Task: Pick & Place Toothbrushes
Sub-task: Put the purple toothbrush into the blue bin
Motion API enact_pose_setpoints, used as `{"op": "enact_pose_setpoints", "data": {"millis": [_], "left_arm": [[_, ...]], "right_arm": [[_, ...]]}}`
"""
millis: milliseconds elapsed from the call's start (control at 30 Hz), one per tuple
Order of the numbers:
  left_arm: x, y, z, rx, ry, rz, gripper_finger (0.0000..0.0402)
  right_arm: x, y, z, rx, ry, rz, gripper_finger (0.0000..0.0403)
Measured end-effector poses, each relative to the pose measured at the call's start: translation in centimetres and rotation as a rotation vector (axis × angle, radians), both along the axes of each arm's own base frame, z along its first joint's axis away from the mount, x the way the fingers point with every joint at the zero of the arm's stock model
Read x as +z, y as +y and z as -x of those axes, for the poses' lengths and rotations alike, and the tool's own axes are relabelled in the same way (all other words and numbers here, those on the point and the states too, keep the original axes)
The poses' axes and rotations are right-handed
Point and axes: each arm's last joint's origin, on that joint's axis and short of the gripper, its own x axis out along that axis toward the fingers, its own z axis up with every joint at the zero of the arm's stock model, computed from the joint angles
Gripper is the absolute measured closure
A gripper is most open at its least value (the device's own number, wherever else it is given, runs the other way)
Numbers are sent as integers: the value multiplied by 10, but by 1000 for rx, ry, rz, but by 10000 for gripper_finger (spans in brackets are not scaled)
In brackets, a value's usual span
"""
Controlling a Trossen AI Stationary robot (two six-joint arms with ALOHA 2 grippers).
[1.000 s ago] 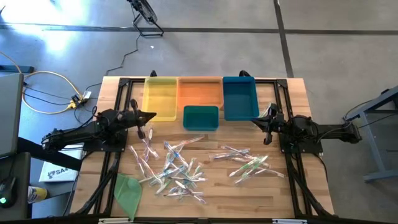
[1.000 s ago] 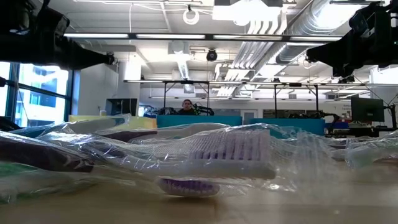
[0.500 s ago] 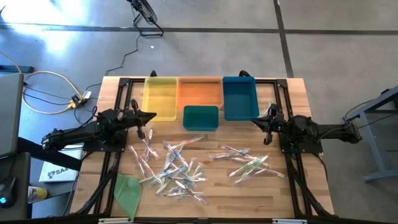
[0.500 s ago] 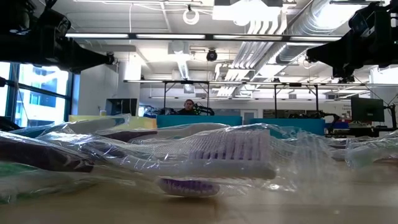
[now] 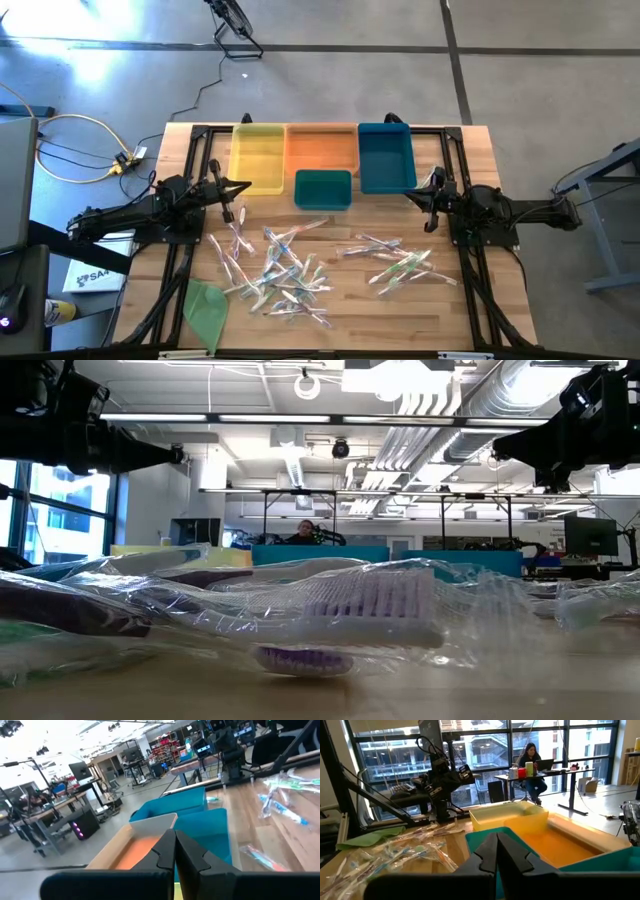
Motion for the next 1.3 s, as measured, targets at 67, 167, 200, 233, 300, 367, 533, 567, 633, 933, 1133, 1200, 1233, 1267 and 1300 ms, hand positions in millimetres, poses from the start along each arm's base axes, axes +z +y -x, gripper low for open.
{"op": "enact_pose_setpoints", "data": {"millis": [67, 167, 200, 233, 300, 367, 533, 567, 633, 933, 1133, 1200, 1233, 1267, 1300], "left_arm": [[0, 0, 0, 0, 1, 0, 401], [0, 0, 0, 0, 0, 3, 401], [0, 0, 0, 0, -2, 6, 401], [0, 0, 0, -1, -6, 6, 401], [1, 0, 0, 0, -9, 5, 401], [1, 0, 0, 0, -7, 5, 401], [0, 0, 0, 0, 2, -10, 401], [1, 0, 0, -2, -8, 2, 401], [2, 0, 0, -4, -28, 37, 401], [22, -4, 4, -103, -80, 34, 401], [21, -2, -1, -65, -28, 82, 401], [22, 0, -4, -51, -7, 103, 401], [24, 0, -6, -47, 4, 116, 401], [26, 1, -7, -45, 17, 125, 401], [30, 1, -9, -44, 25, 130, 401]], "right_arm": [[0, 0, 0, -1, 1, 3, 401], [0, 0, 0, 0, 1, 4, 401], [0, 0, 0, 0, 1, 5, 401], [0, 0, 0, 0, 0, 5, 401], [0, 0, 0, 0, 1, 5, 401], [0, 0, 0, 9, 1, 7, 401], [4, 1, 0, 33, -34, 48, 401], [6, 1, 0, 48, -58, 44, 401], [10, 2, 1, 74, -96, 43, 401], [11, 2, -1, 61, -6, 32, 401], [32, 1, -7, 22, 103, -3, 401], [41, 0, -11, -1, 129, -12, 401], [45, 0, -12, -19, 155, -20, 401], [47, -1, -14, -31, 188, -32, 401], [51, -1, -16, -47, 222, -45, 401]]}}
